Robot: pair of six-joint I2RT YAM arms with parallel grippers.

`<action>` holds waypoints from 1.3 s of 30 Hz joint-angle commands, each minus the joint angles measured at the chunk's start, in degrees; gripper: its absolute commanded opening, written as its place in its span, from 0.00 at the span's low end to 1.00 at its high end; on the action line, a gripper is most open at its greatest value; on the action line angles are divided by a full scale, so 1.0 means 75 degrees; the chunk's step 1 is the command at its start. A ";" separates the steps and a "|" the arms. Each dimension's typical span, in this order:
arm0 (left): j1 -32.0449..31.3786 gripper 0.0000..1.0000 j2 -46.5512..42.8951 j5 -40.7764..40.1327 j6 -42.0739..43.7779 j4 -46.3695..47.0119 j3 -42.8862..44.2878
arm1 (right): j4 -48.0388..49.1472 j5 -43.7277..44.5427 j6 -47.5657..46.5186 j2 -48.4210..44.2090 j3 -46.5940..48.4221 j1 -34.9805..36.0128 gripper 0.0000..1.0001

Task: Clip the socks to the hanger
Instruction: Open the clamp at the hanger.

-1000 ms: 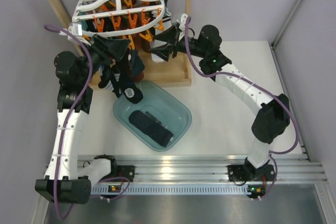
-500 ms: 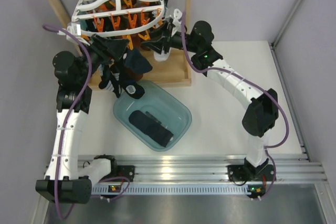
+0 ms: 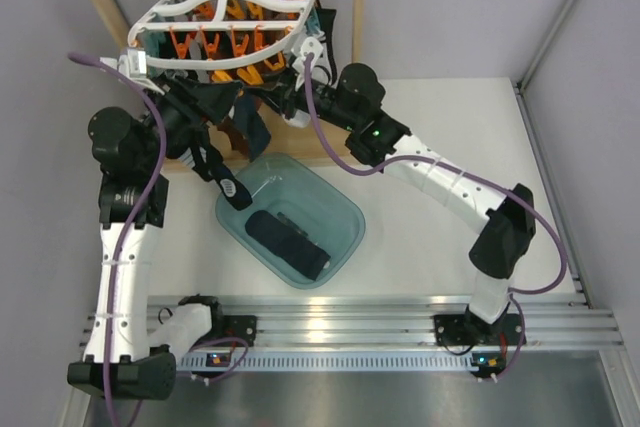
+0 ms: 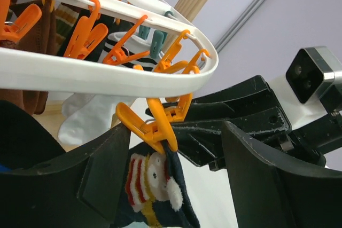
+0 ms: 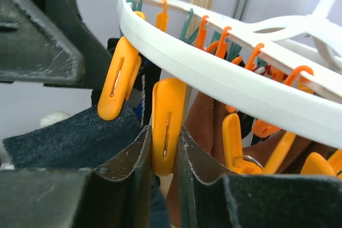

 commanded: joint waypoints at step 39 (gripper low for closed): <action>-0.0007 0.66 0.0106 0.0082 -0.0593 0.1338 0.0036 | 0.2295 -0.0480 0.0268 -0.0039 -0.0313 0.0522 0.00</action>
